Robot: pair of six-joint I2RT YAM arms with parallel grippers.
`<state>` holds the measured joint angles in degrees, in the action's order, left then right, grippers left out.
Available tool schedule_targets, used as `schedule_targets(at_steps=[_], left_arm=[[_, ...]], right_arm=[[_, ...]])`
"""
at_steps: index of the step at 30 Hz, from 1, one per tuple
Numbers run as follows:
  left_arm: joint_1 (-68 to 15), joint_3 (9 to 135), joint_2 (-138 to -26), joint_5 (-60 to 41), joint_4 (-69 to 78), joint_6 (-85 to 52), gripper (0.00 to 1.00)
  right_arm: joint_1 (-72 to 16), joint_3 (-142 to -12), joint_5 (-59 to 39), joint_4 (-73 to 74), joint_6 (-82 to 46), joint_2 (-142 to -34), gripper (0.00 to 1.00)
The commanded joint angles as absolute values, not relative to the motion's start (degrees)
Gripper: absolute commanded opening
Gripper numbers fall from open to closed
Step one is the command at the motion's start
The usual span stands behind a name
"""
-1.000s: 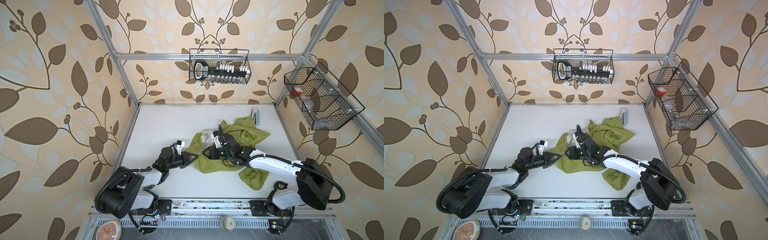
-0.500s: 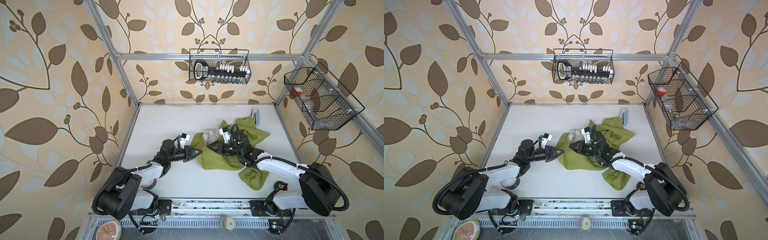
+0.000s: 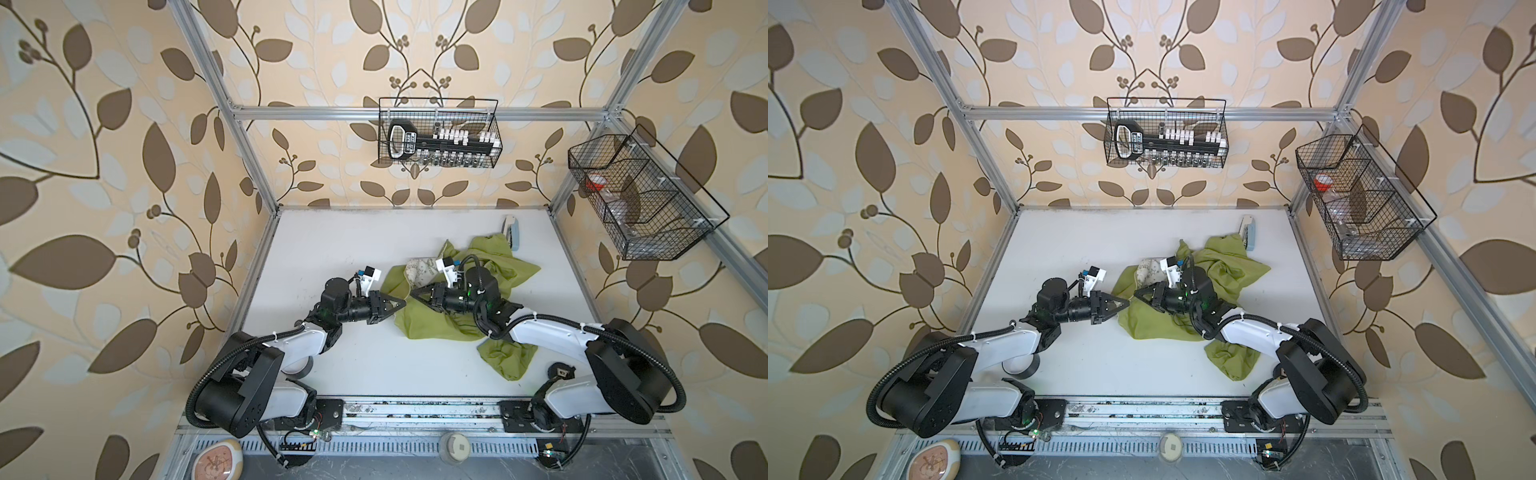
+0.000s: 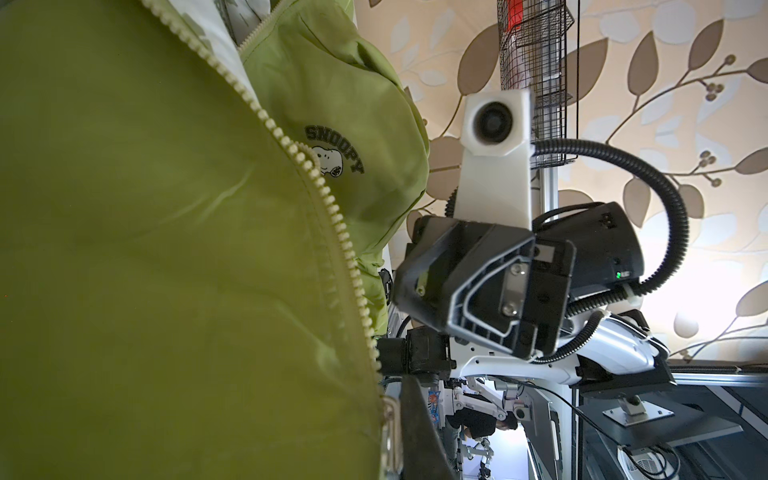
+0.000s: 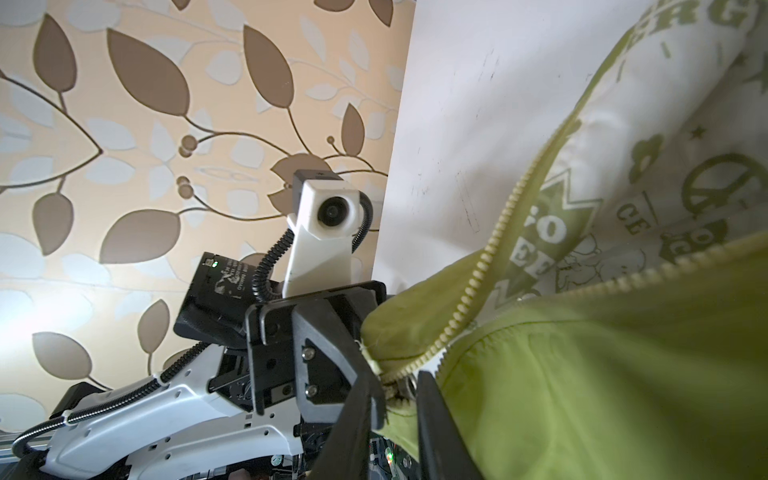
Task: Zip up the jacket
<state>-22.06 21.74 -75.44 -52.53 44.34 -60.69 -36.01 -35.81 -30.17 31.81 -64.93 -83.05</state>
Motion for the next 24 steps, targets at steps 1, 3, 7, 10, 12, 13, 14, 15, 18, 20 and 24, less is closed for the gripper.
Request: schedule_targets(at_steps=[1,3,7,10,12,13,14,15,18,20,24], left_arm=[[-21.9,23.8,-74.3,-54.8,47.5,-60.9,0.0],[-21.9,23.8,-74.2,-54.8,47.5,-60.9,0.0],[-21.9,23.8,-74.3,-54.8,47.5,-61.0,0.0],[-21.9,23.8,-74.4,-54.9,47.6,-61.1,0.0],[-21.9,23.8,-74.4,-54.9,47.6,-61.1,0.0],[-21.9,23.8,-74.4,-54.9,47.6,-61.1,0.0],[-21.9,23.8,-74.4,-54.9,47.7,-61.1,0.0],[-21.9,23.8,-74.4,-54.9,47.8,-61.1,0.0],[-21.9,23.8,-74.5,-54.9,47.8,-61.1,0.0],[-21.9,23.8,-74.6,-55.0,48.0,-61.2,0.0],[-21.9,23.8,-74.7,-55.0,48.1,-61.3,0.0]], right_arm=[[-36.7,-34.4,-31.6,37.8,-68.6,-85.4,0.22],[-36.9,-33.7,-31.9,41.1,-70.2,-86.6,0.23],[-37.6,-33.5,-32.2,44.6,-72.2,-88.3,0.25],[-37.7,-33.3,-32.3,46.3,-73.1,-89.1,0.25],[-37.8,-33.4,-32.3,46.7,-73.4,-89.4,0.25],[-37.8,-33.4,-32.4,46.8,-73.5,-89.6,0.25],[-37.8,-33.4,-32.5,47.1,-73.6,-89.8,0.24],[-37.8,-33.2,-32.5,47.4,-73.8,-89.9,0.24],[-37.9,-32.9,-32.7,48.8,-74.5,-90.6,0.24],[-38.0,-32.8,-32.7,49.7,-74.9,-91.0,0.23],[-38.3,-32.7,-32.8,50.5,-75.4,-91.5,0.21]])
